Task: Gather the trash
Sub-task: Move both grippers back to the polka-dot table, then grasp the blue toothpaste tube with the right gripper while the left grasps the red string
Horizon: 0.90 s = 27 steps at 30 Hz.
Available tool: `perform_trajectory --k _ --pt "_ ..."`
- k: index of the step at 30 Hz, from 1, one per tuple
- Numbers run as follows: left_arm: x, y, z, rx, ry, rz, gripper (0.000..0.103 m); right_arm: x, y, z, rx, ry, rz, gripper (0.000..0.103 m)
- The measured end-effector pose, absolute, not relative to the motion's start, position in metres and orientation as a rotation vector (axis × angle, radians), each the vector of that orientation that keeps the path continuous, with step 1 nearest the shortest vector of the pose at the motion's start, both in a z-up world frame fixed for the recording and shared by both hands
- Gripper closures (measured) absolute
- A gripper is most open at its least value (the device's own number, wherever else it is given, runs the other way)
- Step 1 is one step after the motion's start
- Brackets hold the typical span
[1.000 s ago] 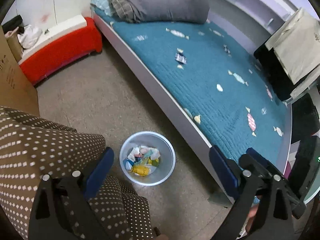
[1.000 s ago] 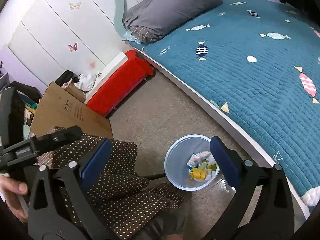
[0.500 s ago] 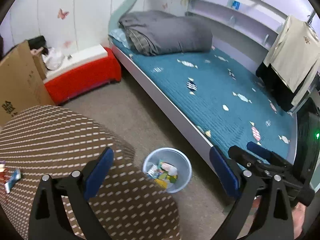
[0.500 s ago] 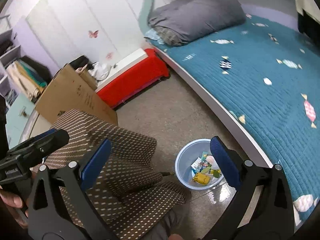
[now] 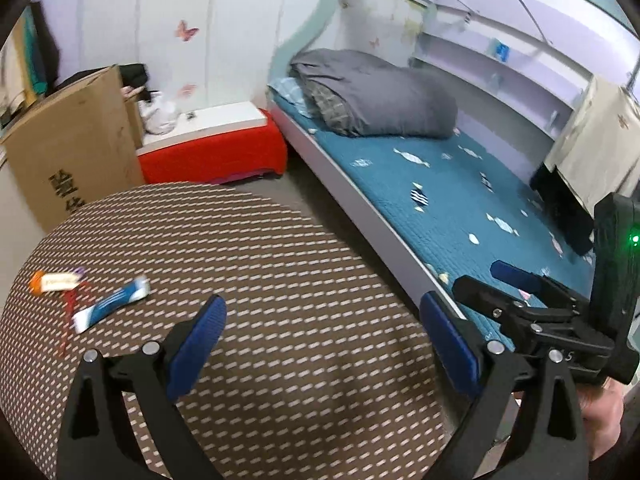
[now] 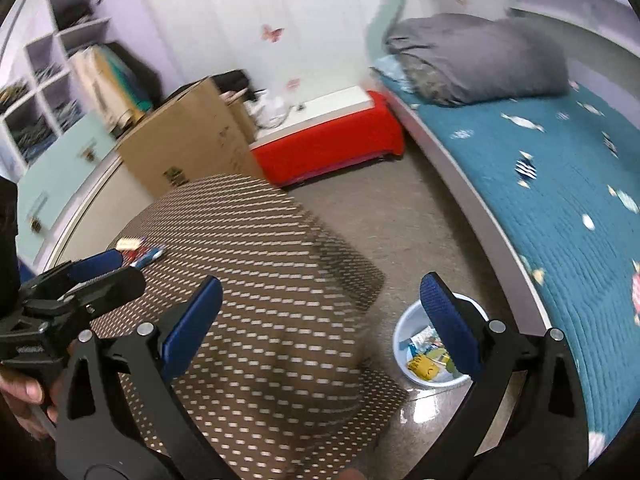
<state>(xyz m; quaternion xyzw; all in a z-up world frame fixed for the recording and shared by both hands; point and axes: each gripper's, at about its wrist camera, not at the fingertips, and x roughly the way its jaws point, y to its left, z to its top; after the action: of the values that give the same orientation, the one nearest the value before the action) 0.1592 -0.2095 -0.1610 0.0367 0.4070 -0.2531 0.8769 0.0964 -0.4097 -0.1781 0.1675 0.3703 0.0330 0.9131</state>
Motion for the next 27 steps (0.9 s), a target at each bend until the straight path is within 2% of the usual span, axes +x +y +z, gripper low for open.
perform_trajectory --k 10,21,27 --pt "0.160 -0.107 -0.169 -0.044 0.848 -0.341 0.008 0.131 -0.327 -0.171 0.168 0.805 0.269 0.006" --pt "0.172 -0.004 -0.193 -0.130 0.850 -0.126 0.008 0.197 -0.233 -0.195 -0.061 0.873 0.448 0.007" --pt "0.180 0.030 -0.208 -0.134 0.872 -0.063 0.008 0.230 -0.176 -0.209 -0.253 0.892 0.538 0.019"
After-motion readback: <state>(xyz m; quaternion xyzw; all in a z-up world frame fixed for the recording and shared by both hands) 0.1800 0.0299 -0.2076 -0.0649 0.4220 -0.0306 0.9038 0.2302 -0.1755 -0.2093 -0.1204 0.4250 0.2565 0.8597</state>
